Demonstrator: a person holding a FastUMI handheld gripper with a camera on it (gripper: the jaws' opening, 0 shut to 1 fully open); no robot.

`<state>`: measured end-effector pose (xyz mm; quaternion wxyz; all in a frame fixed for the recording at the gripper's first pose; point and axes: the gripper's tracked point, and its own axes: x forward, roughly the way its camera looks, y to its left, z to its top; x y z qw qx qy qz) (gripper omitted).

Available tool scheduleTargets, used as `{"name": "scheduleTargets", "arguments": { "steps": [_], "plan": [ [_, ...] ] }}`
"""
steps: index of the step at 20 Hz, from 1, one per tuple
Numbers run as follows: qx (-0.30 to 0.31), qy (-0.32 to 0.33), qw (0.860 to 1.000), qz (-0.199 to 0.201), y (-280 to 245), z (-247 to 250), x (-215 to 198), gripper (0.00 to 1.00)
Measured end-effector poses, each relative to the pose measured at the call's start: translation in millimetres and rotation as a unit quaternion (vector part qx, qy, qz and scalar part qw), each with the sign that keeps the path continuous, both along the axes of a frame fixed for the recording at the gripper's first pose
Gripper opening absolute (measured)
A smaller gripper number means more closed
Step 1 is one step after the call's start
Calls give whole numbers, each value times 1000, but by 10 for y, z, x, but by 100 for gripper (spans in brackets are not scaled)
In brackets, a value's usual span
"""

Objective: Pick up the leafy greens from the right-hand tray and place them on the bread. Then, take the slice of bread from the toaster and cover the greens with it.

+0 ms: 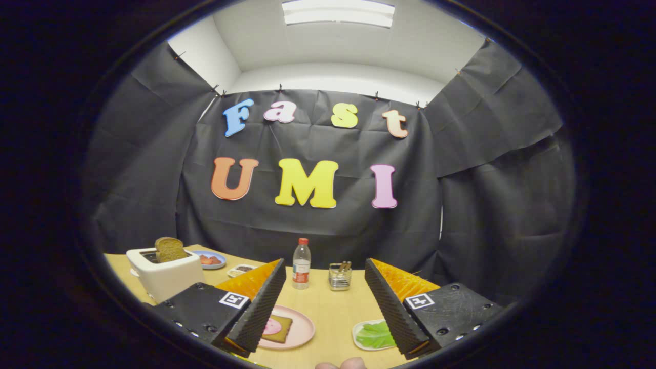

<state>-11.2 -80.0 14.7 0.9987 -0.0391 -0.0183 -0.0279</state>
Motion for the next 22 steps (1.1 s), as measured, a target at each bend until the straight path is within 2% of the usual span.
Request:
{"name": "scheduleTargets", "arguments": {
  "steps": [3, 7, 11, 13, 17, 19, 22],
  "plan": [
    [-9, 20, 1000, -17, -471, -138, -16, 95],
    [45, 80, 994, -53, -1135, -489, 14, 95],
    [102, 154, 980, -80, -1605, -987, 168, 95],
    [142, 194, 967, -84, -1741, -1239, 249, 95],
    [225, 268, 932, -100, -1919, -1776, 372, 96],
    [275, 291, 909, -115, -1974, -1958, 405, 96],
    [323, 304, 886, -135, -2074, -2173, 477, 94]
  ]
}}
